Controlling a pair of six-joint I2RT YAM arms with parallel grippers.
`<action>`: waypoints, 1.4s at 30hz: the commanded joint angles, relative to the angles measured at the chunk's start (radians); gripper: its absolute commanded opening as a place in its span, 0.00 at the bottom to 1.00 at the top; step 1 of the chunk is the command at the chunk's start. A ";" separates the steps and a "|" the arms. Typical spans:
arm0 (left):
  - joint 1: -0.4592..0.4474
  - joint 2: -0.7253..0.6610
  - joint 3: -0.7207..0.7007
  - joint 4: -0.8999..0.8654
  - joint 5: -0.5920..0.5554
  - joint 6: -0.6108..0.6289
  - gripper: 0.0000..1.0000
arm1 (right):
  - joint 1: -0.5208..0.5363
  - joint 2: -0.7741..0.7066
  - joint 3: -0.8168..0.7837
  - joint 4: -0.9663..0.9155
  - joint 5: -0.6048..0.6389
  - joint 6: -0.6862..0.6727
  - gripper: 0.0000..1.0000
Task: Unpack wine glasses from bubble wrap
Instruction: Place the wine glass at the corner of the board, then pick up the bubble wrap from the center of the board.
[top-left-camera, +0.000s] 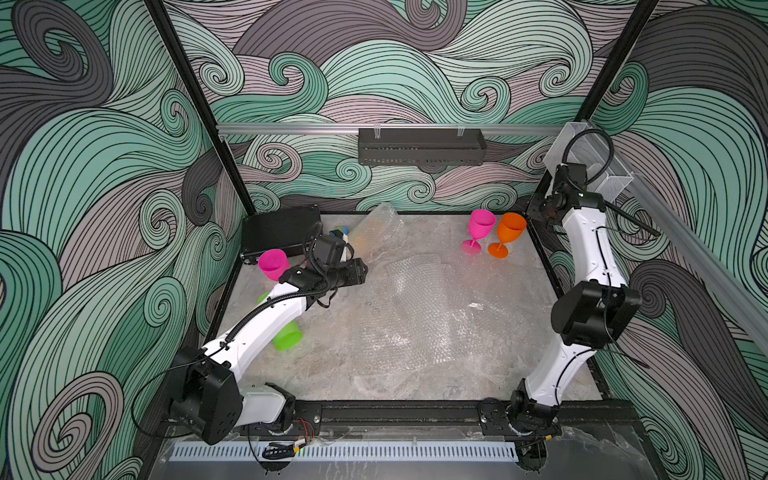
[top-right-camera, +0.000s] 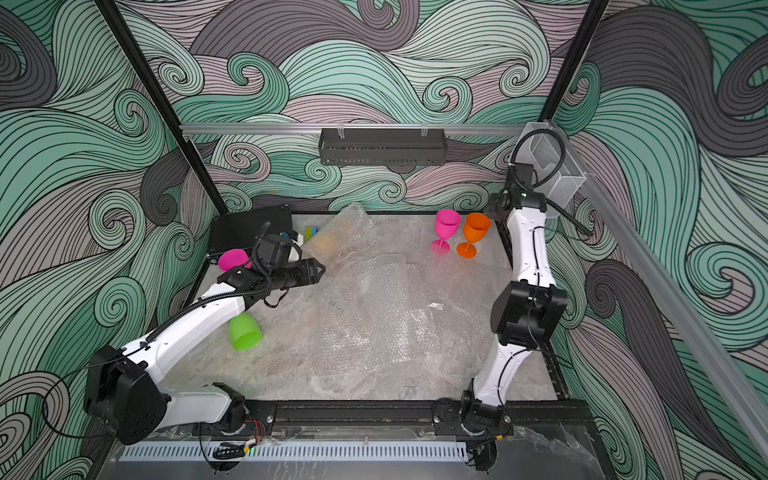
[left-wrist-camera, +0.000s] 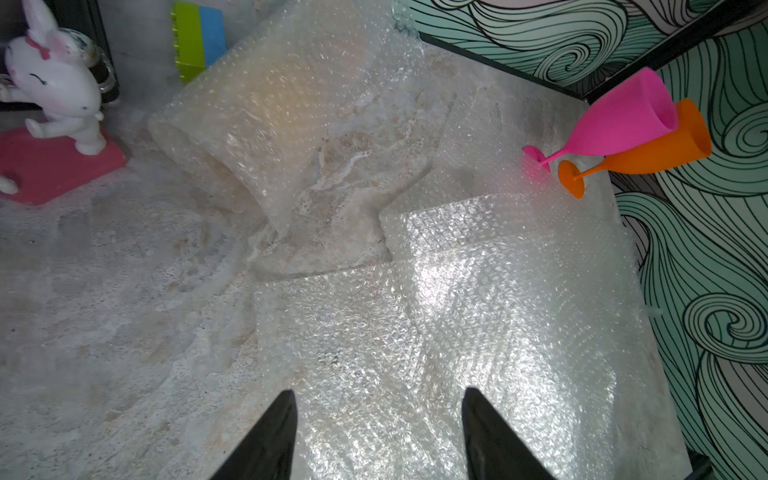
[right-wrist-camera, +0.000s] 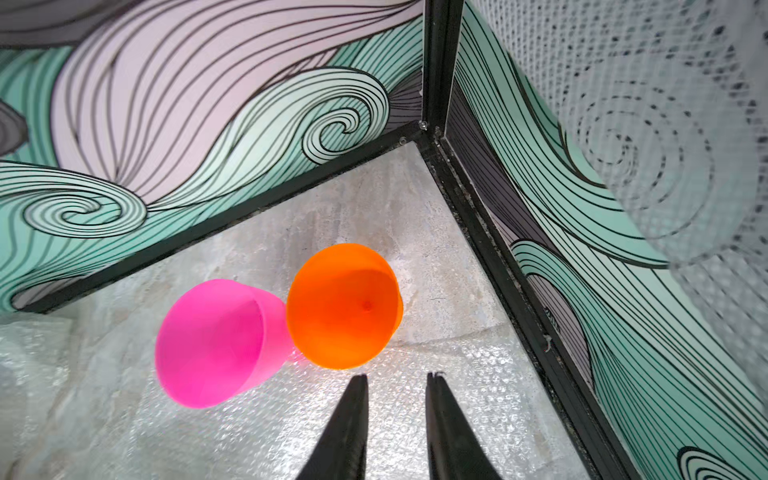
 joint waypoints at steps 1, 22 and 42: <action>0.033 0.037 0.067 -0.082 -0.019 0.004 0.62 | 0.030 -0.098 -0.109 0.042 -0.103 0.038 0.29; 0.131 0.509 0.348 -0.050 -0.044 -0.052 0.61 | 0.285 -0.475 -0.663 0.296 -0.415 0.185 0.29; 0.127 0.655 0.331 0.222 -0.040 -0.129 0.39 | 0.342 -0.486 -0.707 0.329 -0.518 0.196 0.27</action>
